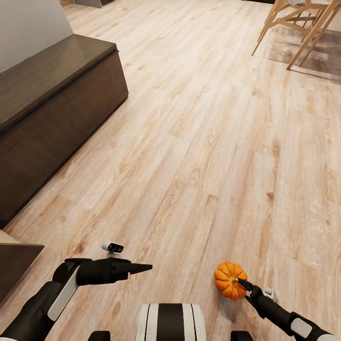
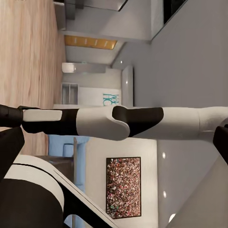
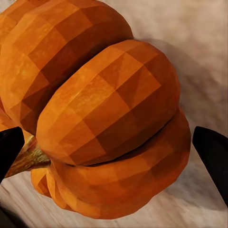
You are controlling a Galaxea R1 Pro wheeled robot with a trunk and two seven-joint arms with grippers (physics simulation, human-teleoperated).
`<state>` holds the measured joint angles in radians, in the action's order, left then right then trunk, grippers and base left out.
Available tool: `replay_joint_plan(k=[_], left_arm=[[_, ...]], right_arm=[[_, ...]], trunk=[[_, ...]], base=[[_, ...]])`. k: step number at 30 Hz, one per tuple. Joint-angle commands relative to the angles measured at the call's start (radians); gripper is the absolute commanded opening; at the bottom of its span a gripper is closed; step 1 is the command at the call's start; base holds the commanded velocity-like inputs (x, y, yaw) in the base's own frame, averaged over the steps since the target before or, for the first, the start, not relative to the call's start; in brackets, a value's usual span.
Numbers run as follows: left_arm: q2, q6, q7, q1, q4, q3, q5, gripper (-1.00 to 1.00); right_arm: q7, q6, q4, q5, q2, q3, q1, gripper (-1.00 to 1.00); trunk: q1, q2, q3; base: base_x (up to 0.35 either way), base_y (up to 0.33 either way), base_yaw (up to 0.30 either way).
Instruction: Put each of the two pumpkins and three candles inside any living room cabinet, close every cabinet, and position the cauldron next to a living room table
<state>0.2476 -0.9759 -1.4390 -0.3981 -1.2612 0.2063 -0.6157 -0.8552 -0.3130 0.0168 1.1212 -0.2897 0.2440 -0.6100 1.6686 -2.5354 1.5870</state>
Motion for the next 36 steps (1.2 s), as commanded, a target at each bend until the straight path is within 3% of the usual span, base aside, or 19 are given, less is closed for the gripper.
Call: replay_joint_plan(k=[1,6,36], left_arm=[[0.001,-0.01,-0.001,-0.001,0.0,0.002,-0.004,1.0],[0.001,-0.01,-0.001,-0.001,0.0,0.002,-0.004,1.0],[-0.001,-0.013,0.01,-0.001,0.0,0.005,0.002,1.0]], right_arm=[[-0.001,0.0,0.005,0.003,0.0,0.034,-0.001,-1.0],[-0.001,0.0,0.005,0.003,0.0,0.034,-0.001,-1.0],[-0.021,0.024,0.003,0.003,0.0,0.037,-0.001,-1.0]], trunk=[[0.0,0.0,0.001],[0.0,0.0,0.001],[-0.013,0.007,-0.115]], base=[[0.0,0.0,0.0],[0.0,0.0,0.0],[0.0,0.0,0.0]])
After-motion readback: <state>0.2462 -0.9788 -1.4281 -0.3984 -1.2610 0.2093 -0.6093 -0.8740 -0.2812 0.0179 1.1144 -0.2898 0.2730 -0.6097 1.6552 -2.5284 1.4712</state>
